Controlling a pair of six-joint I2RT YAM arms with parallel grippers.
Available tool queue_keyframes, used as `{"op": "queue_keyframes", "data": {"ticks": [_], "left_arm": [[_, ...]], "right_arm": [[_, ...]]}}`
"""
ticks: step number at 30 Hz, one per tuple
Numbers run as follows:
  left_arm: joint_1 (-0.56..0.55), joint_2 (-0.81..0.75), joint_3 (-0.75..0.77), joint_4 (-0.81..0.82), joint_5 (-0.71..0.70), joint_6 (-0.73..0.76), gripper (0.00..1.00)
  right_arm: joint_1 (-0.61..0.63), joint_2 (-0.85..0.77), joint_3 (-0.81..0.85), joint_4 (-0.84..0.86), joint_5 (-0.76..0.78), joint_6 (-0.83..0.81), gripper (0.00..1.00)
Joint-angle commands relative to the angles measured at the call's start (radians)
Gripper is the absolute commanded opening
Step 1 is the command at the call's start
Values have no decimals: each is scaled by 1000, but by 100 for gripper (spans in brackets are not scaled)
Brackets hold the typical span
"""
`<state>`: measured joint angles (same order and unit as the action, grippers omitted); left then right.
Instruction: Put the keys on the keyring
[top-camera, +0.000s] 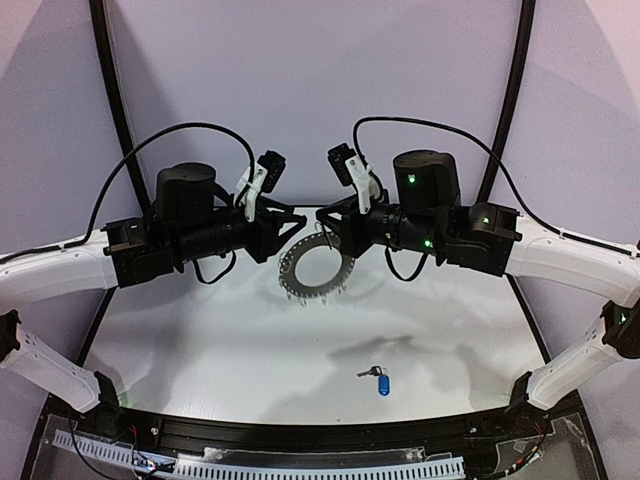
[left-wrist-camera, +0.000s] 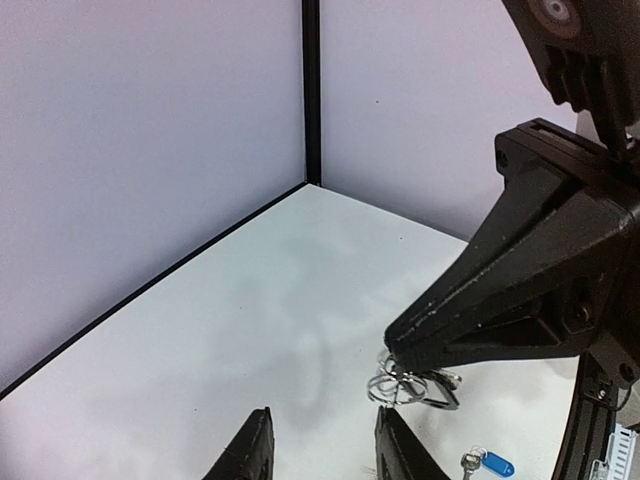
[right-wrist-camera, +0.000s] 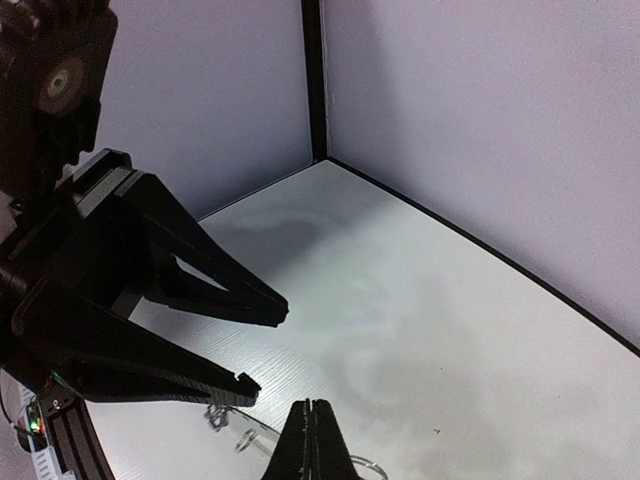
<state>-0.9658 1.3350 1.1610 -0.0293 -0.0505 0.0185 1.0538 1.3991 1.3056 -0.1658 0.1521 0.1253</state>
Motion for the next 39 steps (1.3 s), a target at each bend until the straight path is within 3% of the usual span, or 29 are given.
{"op": "queue_keyframes", "data": {"ticks": [1,22,30,39], "left_arm": [[-17,1,12,-38,7,11,35],[-116,85,44,-25,-196,163,33],[-134,131,61,14,-306,210,28],[-142,141,54,79,-314,221,25]], "right_arm": [[6,4,36,24,43,38,0],[7,43,58,35,31,106,0],[12,43,53,51,-12,108,0],[14,51,53,43,-3,109,0]]}}
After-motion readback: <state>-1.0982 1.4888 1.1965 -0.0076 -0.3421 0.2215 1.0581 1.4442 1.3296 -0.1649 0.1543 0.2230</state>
